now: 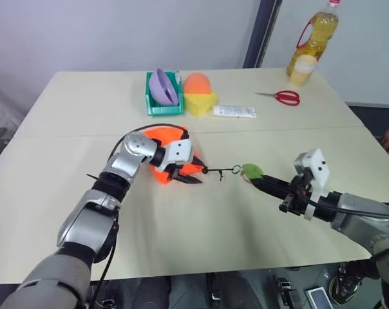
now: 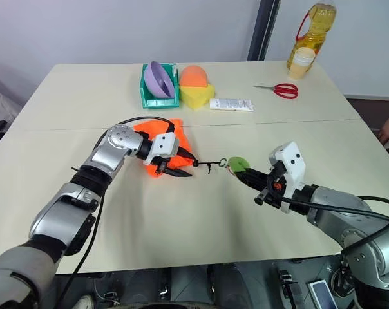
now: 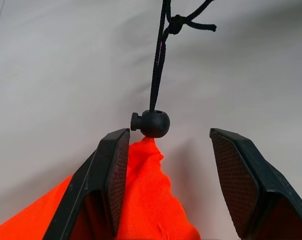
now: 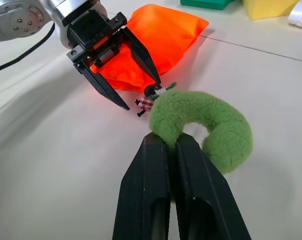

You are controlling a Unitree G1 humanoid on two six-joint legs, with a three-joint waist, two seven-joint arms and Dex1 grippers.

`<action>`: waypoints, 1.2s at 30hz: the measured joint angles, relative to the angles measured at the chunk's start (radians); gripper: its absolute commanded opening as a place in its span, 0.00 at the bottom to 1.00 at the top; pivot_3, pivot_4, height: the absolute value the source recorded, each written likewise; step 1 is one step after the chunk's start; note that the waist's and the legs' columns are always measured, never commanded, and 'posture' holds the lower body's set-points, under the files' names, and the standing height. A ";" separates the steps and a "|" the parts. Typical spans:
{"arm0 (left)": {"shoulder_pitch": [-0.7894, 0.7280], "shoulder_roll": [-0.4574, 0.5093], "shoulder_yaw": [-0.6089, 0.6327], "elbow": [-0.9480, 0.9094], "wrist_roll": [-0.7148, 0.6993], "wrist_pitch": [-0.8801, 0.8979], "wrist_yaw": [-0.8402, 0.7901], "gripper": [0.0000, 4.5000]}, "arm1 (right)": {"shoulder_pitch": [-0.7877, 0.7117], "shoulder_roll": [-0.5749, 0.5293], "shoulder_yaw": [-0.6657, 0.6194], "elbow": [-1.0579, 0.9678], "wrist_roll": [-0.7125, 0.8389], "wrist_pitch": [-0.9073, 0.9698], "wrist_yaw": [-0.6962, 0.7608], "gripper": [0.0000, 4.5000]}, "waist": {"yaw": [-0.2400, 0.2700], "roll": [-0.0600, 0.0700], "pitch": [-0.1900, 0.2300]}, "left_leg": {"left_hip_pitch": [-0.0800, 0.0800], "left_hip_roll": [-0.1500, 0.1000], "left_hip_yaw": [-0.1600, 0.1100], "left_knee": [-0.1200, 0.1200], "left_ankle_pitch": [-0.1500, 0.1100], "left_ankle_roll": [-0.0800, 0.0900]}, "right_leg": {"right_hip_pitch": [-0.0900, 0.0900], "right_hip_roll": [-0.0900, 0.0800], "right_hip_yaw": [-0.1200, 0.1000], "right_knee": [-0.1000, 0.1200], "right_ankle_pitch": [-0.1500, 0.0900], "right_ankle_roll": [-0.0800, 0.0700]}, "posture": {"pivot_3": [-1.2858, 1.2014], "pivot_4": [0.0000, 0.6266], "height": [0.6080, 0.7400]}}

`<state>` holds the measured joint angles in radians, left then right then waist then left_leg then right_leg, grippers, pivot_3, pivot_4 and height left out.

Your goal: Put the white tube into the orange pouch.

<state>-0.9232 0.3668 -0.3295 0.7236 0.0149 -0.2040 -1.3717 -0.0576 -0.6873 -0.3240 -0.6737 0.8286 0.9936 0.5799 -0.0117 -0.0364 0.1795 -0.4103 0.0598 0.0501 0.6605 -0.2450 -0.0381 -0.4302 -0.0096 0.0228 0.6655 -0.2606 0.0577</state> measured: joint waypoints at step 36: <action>0.000 0.006 -0.001 0.008 0.025 -0.029 0.050 0.05 | 0.011 -0.030 0.025 -0.001 0.017 -0.012 -0.023 0.00 | -0.001 0.000 0.000 | 0.000 0.000 0.000 0.000 0.000 0.000 | 0.000 0.000 0.000 0.000 0.000 0.000 | 0.52 0.24 0.89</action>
<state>-0.9233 0.3730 -0.3308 0.7316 0.0395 -0.2329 -1.3218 -0.0465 -0.7174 -0.2989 -0.6748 0.8460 0.9814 0.5572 -0.0129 -0.0364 0.1795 -0.4103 0.0600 0.0499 0.6606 -0.2452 -0.0377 -0.4302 -0.0094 0.0227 0.6654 -0.2606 0.0577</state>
